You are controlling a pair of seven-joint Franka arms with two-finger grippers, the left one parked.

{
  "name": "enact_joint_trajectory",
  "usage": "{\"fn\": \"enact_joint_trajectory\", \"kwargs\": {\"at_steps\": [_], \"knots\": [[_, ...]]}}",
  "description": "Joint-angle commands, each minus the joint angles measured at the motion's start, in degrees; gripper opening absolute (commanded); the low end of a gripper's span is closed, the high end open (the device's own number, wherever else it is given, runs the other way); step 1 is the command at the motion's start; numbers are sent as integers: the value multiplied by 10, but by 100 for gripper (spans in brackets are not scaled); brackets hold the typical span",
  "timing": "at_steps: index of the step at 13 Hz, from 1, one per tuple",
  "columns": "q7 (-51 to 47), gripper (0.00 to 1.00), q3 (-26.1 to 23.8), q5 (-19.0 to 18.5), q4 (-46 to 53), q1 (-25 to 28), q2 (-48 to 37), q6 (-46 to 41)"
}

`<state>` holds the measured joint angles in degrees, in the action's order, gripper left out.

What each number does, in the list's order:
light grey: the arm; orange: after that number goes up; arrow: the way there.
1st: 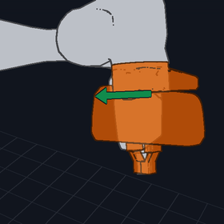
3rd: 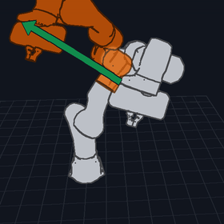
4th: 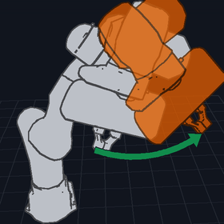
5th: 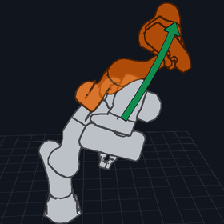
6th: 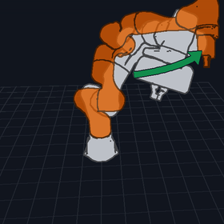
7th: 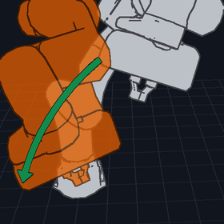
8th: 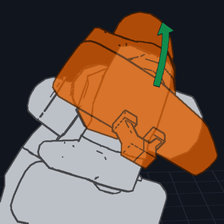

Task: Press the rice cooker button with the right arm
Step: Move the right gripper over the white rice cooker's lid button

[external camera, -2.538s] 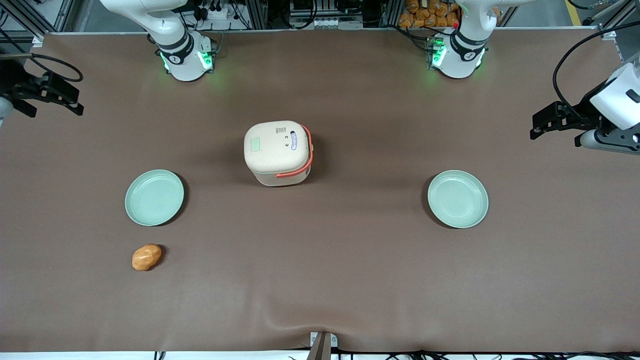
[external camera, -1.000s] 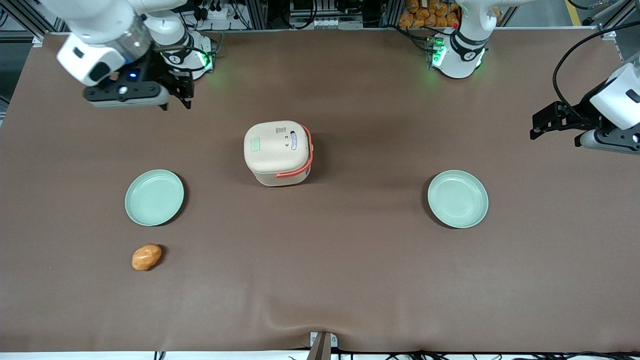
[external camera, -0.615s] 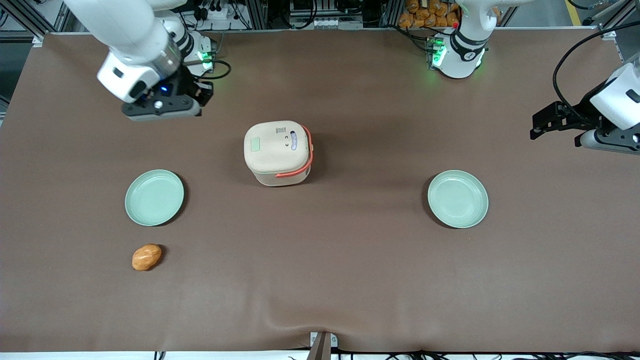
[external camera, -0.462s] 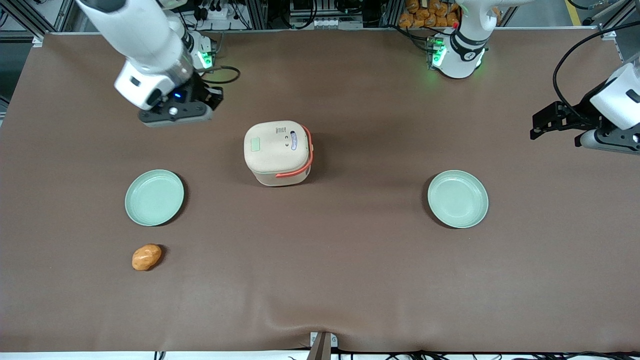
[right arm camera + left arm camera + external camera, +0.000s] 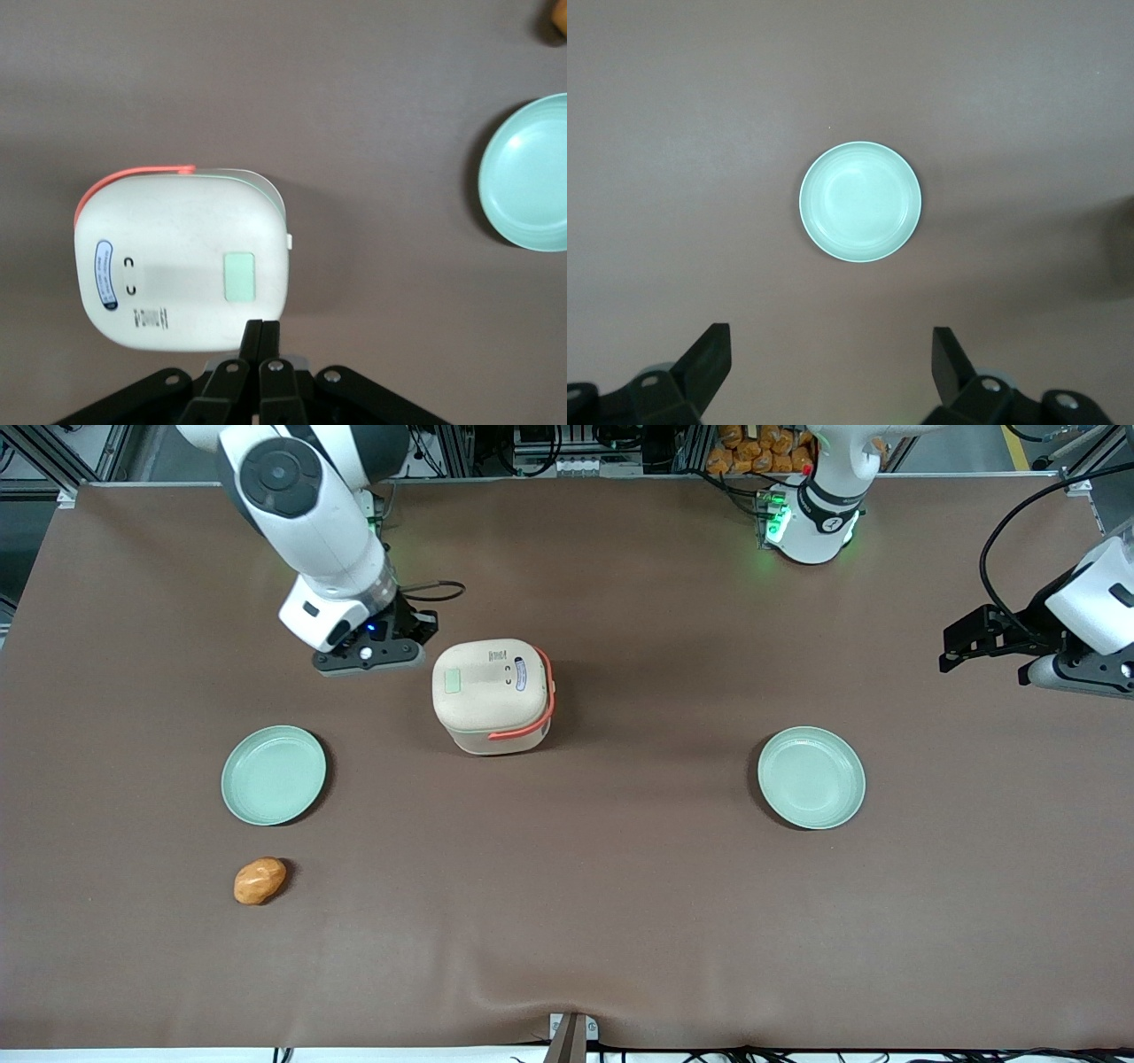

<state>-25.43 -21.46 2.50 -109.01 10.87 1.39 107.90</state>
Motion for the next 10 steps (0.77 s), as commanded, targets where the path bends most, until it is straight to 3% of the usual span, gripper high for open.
{"fn": "enact_joint_trajectory", "kwargs": {"at_steps": [1, 4, 7, 10], "knots": [[-23, 0, -10, 5, -46, 1, 1, 65], [-59, 0, -24, -5, -52, 9, 20, 89], [-93, 0, -34, -41, -86, 9, 27, 114], [-99, 0, -39, -42, -118, 9, 27, 151]]}}
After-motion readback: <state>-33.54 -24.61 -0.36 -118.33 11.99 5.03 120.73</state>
